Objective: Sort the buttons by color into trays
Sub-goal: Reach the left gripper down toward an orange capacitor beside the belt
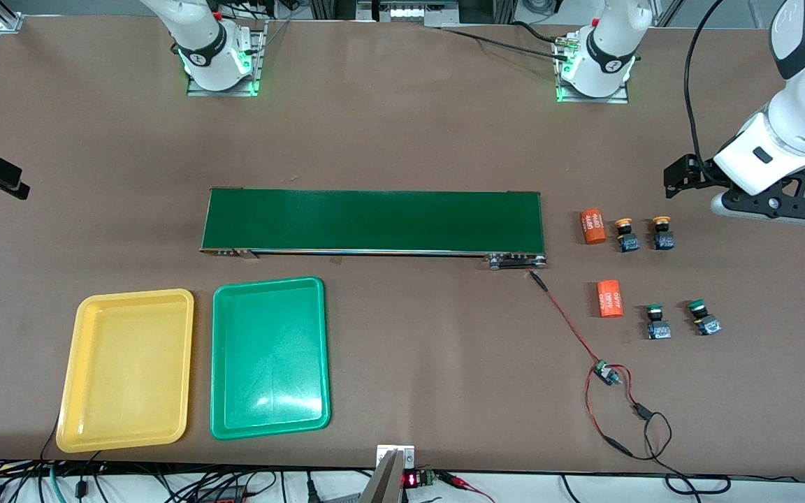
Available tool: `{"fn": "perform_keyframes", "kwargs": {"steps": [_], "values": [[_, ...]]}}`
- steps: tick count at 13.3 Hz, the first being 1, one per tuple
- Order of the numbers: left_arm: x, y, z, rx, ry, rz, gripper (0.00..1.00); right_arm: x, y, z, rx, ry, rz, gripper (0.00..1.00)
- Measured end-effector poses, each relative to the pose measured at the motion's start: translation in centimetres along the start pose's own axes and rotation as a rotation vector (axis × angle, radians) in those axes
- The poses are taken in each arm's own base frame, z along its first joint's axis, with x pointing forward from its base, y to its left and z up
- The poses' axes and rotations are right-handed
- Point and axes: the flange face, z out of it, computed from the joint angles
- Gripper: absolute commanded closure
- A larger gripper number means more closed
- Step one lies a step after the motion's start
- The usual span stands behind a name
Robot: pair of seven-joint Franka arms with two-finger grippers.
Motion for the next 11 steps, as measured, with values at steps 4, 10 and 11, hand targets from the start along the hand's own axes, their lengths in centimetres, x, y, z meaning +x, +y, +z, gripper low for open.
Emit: {"fn": "perform_keyframes", "kwargs": {"steps": [4,10,11], "values": [[0.6,0.0,0.6,-0.002,-0.010,0.000,0.00,0.1,0.5,0.5,-0.001,-0.005,0.010,0.00],[3.9,-0.2,5.0,-0.017,-0.100,0.003,0.00,0.7,0.9,0.7,-0.004,0.020,0.016,0.00],[4.3,-0.3,6.4,-0.020,-0.121,0.003,0.00,0.7,0.9,0.8,-0.004,0.024,0.017,0.00]]}}
